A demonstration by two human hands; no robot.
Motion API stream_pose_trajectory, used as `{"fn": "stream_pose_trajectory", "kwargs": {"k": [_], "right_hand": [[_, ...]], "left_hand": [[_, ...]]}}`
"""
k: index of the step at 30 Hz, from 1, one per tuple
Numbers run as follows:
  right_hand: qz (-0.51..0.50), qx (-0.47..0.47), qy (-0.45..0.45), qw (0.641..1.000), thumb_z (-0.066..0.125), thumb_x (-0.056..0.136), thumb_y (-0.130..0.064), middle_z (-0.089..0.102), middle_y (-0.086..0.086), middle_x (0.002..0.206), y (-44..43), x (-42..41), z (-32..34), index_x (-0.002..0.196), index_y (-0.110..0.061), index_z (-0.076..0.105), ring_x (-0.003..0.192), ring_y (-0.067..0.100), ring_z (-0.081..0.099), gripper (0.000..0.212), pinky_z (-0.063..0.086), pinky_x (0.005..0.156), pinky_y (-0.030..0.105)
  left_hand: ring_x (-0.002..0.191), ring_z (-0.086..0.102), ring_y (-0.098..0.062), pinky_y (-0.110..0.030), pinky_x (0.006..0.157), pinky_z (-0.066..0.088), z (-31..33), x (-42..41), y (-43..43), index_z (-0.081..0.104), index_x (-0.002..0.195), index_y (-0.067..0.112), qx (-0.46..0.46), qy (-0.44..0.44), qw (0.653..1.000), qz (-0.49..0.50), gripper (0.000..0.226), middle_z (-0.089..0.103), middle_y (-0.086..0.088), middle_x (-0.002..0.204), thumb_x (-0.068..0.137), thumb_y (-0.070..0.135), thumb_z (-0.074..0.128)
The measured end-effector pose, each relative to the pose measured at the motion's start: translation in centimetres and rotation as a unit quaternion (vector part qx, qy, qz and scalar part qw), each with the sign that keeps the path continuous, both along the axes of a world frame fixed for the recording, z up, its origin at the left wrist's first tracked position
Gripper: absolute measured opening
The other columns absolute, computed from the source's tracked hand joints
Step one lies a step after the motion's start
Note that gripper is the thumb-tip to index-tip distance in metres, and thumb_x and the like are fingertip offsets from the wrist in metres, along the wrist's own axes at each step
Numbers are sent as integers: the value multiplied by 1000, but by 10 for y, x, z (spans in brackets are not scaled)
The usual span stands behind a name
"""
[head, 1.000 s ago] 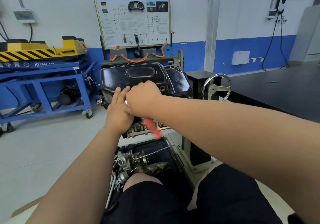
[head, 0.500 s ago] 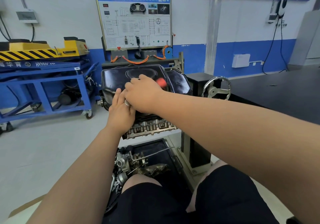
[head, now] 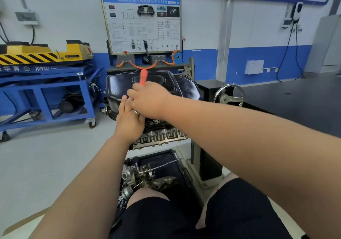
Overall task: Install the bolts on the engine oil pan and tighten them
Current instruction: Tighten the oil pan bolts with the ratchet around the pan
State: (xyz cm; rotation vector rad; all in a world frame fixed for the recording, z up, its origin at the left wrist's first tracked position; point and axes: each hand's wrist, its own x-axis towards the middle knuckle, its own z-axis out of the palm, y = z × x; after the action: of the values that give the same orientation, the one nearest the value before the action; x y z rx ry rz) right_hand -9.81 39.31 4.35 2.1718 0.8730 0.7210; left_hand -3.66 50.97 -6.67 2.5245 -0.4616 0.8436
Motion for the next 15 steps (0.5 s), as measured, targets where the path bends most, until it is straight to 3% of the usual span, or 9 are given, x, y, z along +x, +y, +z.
{"fn": "stream_pose_trajectory", "kwargs": {"k": [2, 4, 7, 9, 11, 13, 15], "right_hand": [[-13, 23, 23, 999, 49, 95, -21, 54, 1, 119, 5, -1, -5, 118, -17, 60, 109, 21, 47, 25, 36, 74, 33], [-55, 116, 65, 990, 46, 94, -32, 59, -3, 100, 6, -8, -9, 110, -20, 62, 85, 18, 49, 26, 34, 66, 34], [-113, 235, 125, 957, 39, 93, -48, 39, -6, 68, 9, -14, -12, 109, -19, 62, 64, 17, 39, 40, 30, 59, 34], [-113, 227, 123, 960, 42, 91, -47, 48, -6, 75, 13, -15, -11, 109, -19, 63, 73, 19, 46, 39, 33, 62, 35], [-94, 166, 90, 978, 45, 93, -36, 61, -3, 103, 14, -14, -5, 115, -18, 61, 93, 21, 54, 32, 36, 68, 35], [-60, 80, 47, 994, 45, 96, -26, 57, 0, 120, 11, -11, 0, 120, -17, 57, 114, 21, 48, 29, 38, 79, 35], [-31, 15, -3, 999, 45, 97, -23, 51, 1, 127, 9, -7, 2, 123, -17, 56, 121, 22, 41, 28, 37, 86, 35]], "left_hand": [[147, -6, -19, -52, 109, 24, 0, 1, 4, 29, 149, 19, -10, -1, 1000, -8, 52, 9, -1, 160, 98, 26, 36], [146, -8, -14, -52, 110, 23, -1, 2, 10, 22, 151, 27, 0, 11, 1000, -16, 58, 6, 7, 160, 96, 24, 40], [142, -14, -3, -47, 113, 17, -2, 0, 11, 22, 150, 32, -7, 13, 1000, -28, 67, 6, 11, 160, 92, 21, 52], [140, -17, 0, -46, 112, 16, -2, 1, 11, 16, 152, 30, -10, 17, 999, -26, 71, 3, 10, 160, 91, 17, 50], [145, -15, -10, -48, 113, 15, 0, 1, 11, 13, 153, 28, 12, 23, 1000, -15, 67, 2, 6, 161, 93, 18, 41], [146, -11, -17, -50, 114, 14, 2, 0, 7, 22, 152, 25, 15, 17, 1000, -13, 55, 7, 1, 161, 99, 28, 33], [147, -8, -21, -51, 113, 17, 3, -1, 3, 31, 149, 20, 12, 9, 1000, -7, 50, 13, -5, 160, 100, 29, 31]]}}
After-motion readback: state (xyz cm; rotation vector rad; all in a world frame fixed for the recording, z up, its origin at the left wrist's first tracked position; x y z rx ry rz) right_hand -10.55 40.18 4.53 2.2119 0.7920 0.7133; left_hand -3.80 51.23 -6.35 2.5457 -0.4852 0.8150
